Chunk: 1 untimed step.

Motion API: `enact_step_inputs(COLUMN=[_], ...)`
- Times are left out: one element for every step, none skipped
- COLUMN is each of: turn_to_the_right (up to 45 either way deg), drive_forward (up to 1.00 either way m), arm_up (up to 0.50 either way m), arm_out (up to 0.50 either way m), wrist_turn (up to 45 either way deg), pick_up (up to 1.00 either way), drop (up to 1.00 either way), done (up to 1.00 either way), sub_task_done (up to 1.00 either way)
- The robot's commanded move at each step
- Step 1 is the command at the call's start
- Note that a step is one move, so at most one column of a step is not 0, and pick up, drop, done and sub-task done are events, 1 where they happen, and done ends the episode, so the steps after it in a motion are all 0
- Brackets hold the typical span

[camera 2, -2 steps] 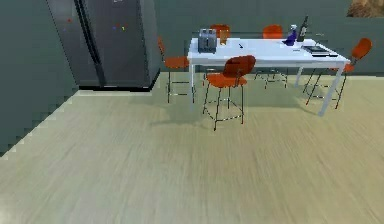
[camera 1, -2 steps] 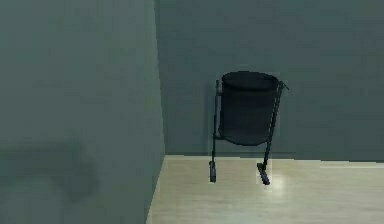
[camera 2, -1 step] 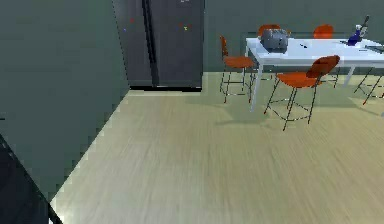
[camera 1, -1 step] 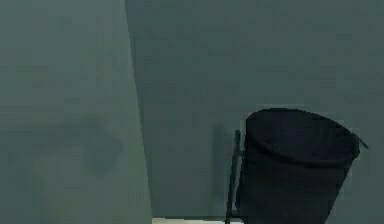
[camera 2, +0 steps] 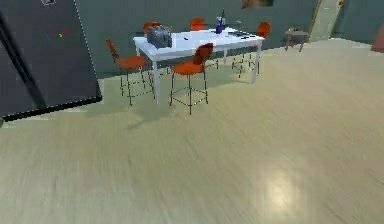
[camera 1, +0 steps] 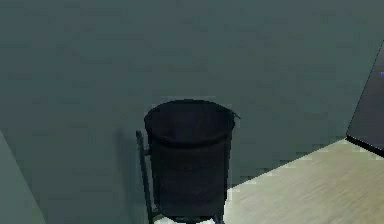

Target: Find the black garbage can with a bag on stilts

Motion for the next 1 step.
enact_step_inputs(turn_to_the_right=[0.0], drive_forward=[0.0], arm_up=[0.0], arm_out=[0.0], wrist_turn=[0.0], pick_up=[0.0], drop=[0.0], done=[1.0], sub_task_done=[0.0])
